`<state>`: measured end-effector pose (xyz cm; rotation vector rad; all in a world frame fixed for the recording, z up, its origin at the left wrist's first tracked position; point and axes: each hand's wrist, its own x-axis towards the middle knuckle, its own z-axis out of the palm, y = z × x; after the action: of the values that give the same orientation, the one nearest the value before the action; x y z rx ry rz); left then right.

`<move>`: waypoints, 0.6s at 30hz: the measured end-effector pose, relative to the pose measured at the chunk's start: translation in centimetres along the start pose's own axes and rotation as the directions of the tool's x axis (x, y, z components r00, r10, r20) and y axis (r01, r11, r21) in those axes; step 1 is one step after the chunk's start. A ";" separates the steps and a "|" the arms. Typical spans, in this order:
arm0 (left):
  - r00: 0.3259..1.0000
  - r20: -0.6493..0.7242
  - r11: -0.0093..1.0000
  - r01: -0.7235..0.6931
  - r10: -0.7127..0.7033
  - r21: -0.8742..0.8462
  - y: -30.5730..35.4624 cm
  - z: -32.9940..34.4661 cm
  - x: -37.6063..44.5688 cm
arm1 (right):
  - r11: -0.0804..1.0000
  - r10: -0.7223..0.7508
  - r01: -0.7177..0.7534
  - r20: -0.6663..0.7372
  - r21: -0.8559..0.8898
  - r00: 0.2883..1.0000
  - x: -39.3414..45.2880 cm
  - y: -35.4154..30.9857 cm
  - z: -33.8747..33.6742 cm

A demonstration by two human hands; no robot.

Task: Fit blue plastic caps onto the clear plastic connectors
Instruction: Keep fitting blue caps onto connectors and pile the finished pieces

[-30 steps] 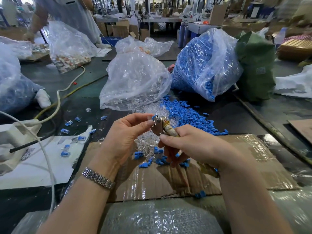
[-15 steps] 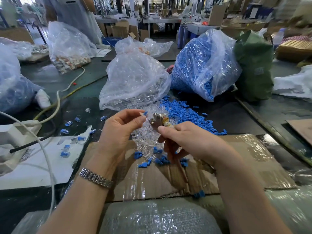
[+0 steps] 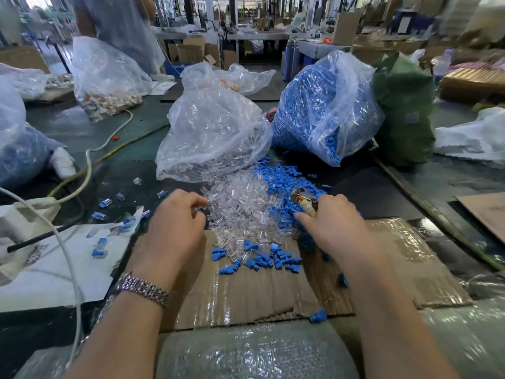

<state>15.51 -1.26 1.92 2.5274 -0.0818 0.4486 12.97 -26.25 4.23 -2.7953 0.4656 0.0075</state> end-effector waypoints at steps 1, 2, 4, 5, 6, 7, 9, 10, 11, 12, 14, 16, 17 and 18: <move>0.999 0.045 0.999 -0.018 0.016 0.038 -0.1 0.5 0.0 | 1.000 0.001 -0.001 -0.002 -0.017 1.000 0.0 0.0 0.2; 0.997 0.070 0.998 -0.029 0.025 0.063 -0.1 0.8 0.0 | 1.000 0.001 0.000 0.004 -0.028 1.000 0.1 0.0 0.3; 0.996 0.082 0.997 -0.027 0.021 0.066 0.1 1.3 0.0 | 0.999 0.004 -0.003 0.031 -0.044 1.000 -0.1 0.0 0.4; 0.997 0.079 0.998 -0.017 0.013 0.053 0.1 1.4 0.1 | 0.999 0.010 -0.007 0.047 -0.050 0.999 -0.2 -0.1 0.4; 0.997 0.078 0.999 -0.006 0.002 0.043 0.2 1.4 0.2 | 0.999 0.012 -0.009 0.058 -0.050 0.998 -0.2 -0.2 0.3; 0.996 0.084 0.999 0.011 -0.014 0.035 0.1 1.4 0.3 | 0.999 0.014 -0.011 0.064 -0.043 0.998 -0.3 -0.3 0.3; 0.992 0.115 0.999 0.051 -0.052 0.015 -0.1 1.2 0.4 | 1.000 0.006 -0.005 0.065 -0.015 0.998 -0.4 -0.3 0.1; 0.989 0.134 0.998 0.063 -0.063 0.006 -0.1 1.0 0.4 | 1.000 0.003 -0.003 0.067 -0.004 0.998 -0.5 -0.3 0.1; 0.986 0.152 0.998 0.066 -0.066 0.002 -0.2 1.0 0.3 | 1.000 0.001 -0.001 0.063 0.000 0.998 -0.6 -0.4 0.0; 0.984 0.166 0.998 0.061 -0.061 0.003 -0.2 0.9 0.3 | 1.000 -0.007 0.008 0.049 -0.007 0.999 -0.7 -0.4 -0.1; 0.981 0.187 0.999 0.041 -0.042 0.011 -0.1 0.8 0.1 | 0.998 -0.056 0.056 -0.021 -0.020 0.998 -0.8 -0.5 -0.5; 0.980 0.198 1.000 0.024 -0.025 0.007 -0.2 0.6 0.1 | 0.983 -0.166 0.170 -0.056 0.066 0.984 -0.7 -0.2 -1.2; 0.980 0.198 1.000 0.019 -0.019 0.003 -0.2 0.6 0.1 | 0.961 -0.231 0.232 -0.027 0.152 0.973 -0.7 0.0 -1.4; 0.981 0.195 1.000 0.016 -0.016 0.001 -0.2 0.5 0.1 | 0.936 -0.287 0.272 0.036 0.221 0.957 -0.9 0.1 -1.7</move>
<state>15.76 -1.31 1.44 2.5627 -0.1353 0.1923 12.06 -26.55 5.85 -2.6118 0.0440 -0.0097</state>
